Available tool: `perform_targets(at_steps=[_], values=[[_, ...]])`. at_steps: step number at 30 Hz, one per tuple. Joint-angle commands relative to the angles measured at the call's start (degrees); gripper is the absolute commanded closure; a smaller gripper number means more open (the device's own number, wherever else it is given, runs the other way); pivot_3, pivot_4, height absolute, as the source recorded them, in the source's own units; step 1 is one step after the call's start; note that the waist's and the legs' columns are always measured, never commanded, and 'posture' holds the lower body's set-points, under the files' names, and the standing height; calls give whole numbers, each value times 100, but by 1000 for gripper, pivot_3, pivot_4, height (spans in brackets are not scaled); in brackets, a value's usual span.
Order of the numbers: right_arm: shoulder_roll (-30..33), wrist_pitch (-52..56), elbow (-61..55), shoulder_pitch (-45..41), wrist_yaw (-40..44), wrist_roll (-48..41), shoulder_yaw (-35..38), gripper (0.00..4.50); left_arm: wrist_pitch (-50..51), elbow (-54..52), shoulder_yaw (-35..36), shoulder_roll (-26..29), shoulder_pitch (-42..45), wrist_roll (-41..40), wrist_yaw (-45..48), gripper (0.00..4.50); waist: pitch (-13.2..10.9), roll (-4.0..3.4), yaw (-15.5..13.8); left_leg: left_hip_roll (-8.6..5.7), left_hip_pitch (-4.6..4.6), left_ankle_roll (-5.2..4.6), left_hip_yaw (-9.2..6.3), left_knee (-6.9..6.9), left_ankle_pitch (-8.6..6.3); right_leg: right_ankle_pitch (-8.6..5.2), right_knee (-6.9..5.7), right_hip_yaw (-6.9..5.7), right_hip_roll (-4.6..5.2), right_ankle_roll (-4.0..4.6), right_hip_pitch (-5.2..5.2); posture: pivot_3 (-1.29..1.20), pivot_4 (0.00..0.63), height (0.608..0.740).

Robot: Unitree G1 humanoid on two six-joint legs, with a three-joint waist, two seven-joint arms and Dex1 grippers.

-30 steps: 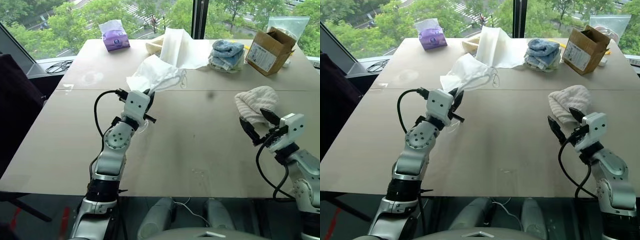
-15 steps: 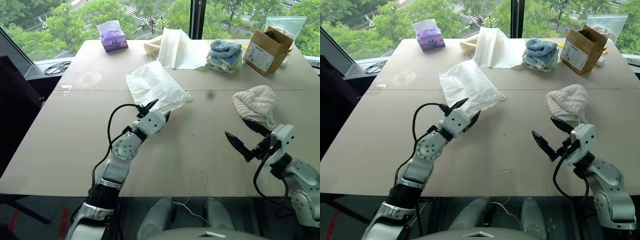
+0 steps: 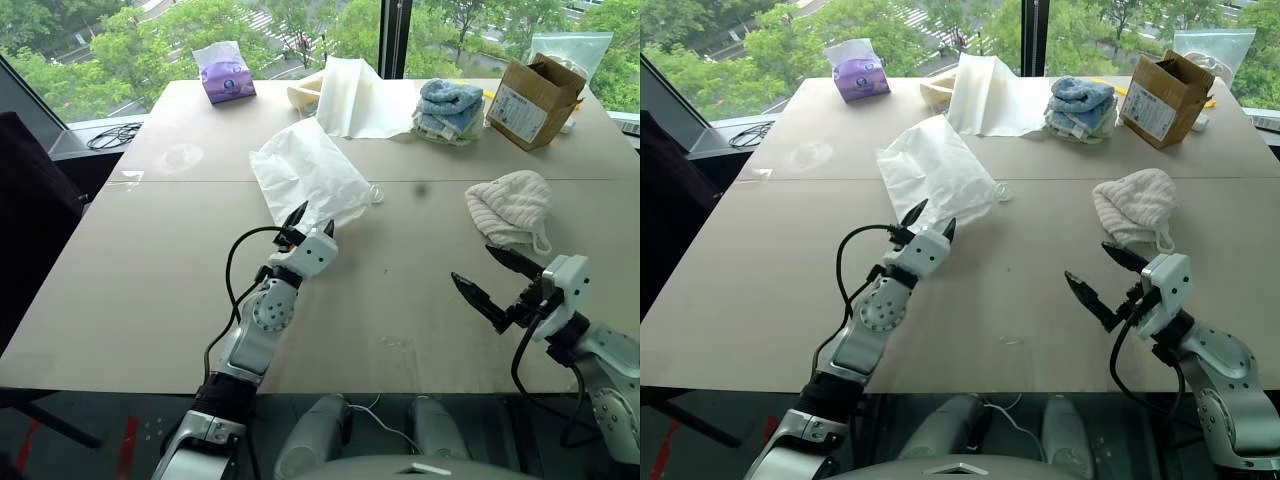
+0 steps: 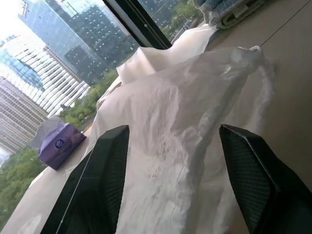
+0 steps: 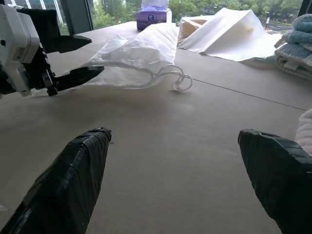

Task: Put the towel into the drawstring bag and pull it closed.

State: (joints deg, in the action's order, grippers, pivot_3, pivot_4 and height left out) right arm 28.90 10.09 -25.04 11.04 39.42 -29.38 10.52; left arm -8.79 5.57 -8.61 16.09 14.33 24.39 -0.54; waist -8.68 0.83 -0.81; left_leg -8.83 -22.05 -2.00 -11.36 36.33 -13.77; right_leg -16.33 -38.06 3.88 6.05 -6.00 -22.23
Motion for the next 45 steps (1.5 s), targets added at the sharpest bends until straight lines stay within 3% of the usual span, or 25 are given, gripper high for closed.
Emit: perform_targets(at_steps=[1, 4, 9, 14, 20, 26, 29, 32, 36, 40, 45], values=[[-3, -80, -271, 26, -33, -19, 99, 0, 18, -51, 180, 89, -3, -108, -9, 1496, 0, 0, -2, 0, 0, 0, 0, 0, 0, 0, 0, 0, 0, 0, 0, 0, 150, 740], [-28, -103, -244, -15, -45, 10, 53, 0, 0, -72, 246, 111, 68, -237, 111, 2253, 0, 0, -1, 0, 0, 0, 1, 0, 0, 0, 0, 0, 0, 0, 0, 0, 150, 740], [-45, -133, -206, -71, -69, 37, 50, 0, 77, -174, 309, 123, 199, -395, 277, 4451, 0, 0, -1, 0, 0, 0, -1, 0, 0, 0, 0, -1, 0, 0, 0, 0, 150, 740], [-123, -50, -139, -210, -373, 113, 129, 0, 200, -252, 310, 117, 285, -487, 396, 4451, 0, 0, 8, 0, 0, 0, 0, 0, 0, 0, -1, 0, 0, 0, 0, 0, 150, 740], [63, 384, 734, -1314, -1623, 998, 471, 0, 871, -411, 392, -20, 795, -832, 752, 4451, 0, 1, 0, -2, -1, 0, 1, 10, 0, 3, -4, -1, -1, -2, 0, 0, 150, 740], [781, 528, 2442, -2653, -1283, 1797, -102, 0, 2037, -484, 519, -138, 1532, -1203, 1187, 4451, 1, 3, 35, -4, -9, 0, 2, 20, 1, 9, -9, -2, -2, -5, -3, 0, 150, 740], [771, 385, 3473, -3454, -1106, 2014, -345, 0, 2460, -485, 595, -161, 1889, -1421, 1368, 4451, 0, 4, 122, 0, -11, 0, 6, 15, 1, 9, -5, -2, -1, -5, -5, 0, 150, 740], [627, 331, 4249, -4100, -986, 2021, -422, 0, 2788, -516, 671, -147, 2165, -1550, 1428, 4451, 0, 5, 183, -2, -82, 0, 7, 43, 1, 11, -22, -2, 2, -5, -67, 0, 150, 740], [406, 745, 5133, -4681, -881, 1887, -402, 0, 2905, -509, 675, -58, 2303, -1561, 1465, 4451, 0, 5, 220, -2, -88, 1, 14, 54, 2, 11, -47, -3, 4, -5, -83, 0, 150, 740], [317, 1253, 5469, -4877, -793, 1668, -235, 0, 2955, -591, 686, -14, 2223, -1582, 1450, 4451, 0, 4, 219, -3, -90, 1, 13, 64, 2, 11, -54, -4, 5, -5, -83, 0, 150, 740], [266, 1768, 4945, -4812, -288, 1304, -276, 0, 2972, -623, 707, 20, 2157, -1606, 1427, 4451, 0, 4, 211, -5, -90, 1, 13, 81, 1, 11, -74, -4, 4, -4, -83, 0, 150, 740]])
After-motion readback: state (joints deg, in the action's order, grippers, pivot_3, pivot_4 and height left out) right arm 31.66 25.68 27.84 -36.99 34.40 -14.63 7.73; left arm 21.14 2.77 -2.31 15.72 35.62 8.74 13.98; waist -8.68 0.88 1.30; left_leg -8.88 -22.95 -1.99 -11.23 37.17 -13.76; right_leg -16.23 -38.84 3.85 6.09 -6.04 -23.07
